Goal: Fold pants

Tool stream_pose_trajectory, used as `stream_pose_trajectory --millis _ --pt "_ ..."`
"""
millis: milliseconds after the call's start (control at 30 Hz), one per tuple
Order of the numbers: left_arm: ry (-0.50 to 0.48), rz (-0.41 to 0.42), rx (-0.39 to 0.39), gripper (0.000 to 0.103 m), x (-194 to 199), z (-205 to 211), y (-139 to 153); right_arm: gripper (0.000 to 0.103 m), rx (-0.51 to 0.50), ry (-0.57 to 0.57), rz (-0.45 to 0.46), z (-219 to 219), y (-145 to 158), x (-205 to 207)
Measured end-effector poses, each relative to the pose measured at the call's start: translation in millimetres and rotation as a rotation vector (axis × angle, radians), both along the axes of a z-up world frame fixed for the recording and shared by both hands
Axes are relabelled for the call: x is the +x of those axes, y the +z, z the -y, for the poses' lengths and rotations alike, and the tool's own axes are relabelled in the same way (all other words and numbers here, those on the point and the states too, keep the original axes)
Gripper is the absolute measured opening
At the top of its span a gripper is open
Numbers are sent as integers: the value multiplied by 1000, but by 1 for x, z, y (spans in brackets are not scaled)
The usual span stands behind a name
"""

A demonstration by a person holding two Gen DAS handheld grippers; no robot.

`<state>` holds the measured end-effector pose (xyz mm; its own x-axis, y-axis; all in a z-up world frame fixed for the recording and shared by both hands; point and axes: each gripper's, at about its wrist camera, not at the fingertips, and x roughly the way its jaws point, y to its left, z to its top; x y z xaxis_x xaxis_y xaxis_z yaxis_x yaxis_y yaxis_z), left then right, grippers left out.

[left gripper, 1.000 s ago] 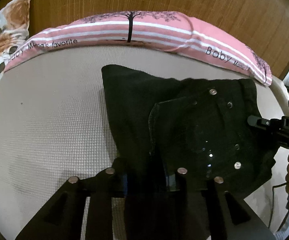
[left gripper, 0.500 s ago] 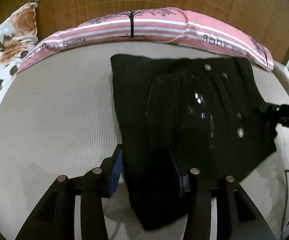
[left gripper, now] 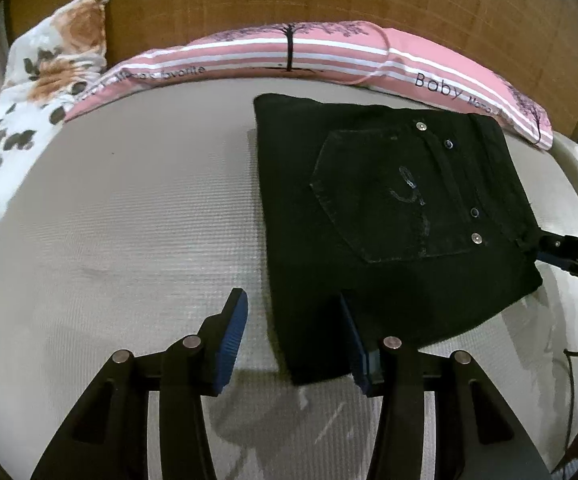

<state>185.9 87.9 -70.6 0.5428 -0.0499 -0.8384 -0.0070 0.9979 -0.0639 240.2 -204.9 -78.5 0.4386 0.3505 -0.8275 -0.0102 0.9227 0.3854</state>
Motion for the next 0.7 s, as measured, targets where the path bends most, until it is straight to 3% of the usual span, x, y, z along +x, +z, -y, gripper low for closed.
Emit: stream_pose_trajectory --millis 133,300,400,533,700 --pt "42 7 41 48 -17 0 10 49 -31 -14 13 -3 4 -3" --pt "85 11 57 71 -39 3 24 53 -75 -22 47 -13 21 -14" --pt "84 31 54 77 -52 6 34 67 -125 1 97 -25 37 -30" --pt "93 45 60 79 -68 11 45 74 -219 47 183 -48 62 -58" --pt "111 72 61 81 -90 13 59 81 -258 59 242 -66 81 -89"
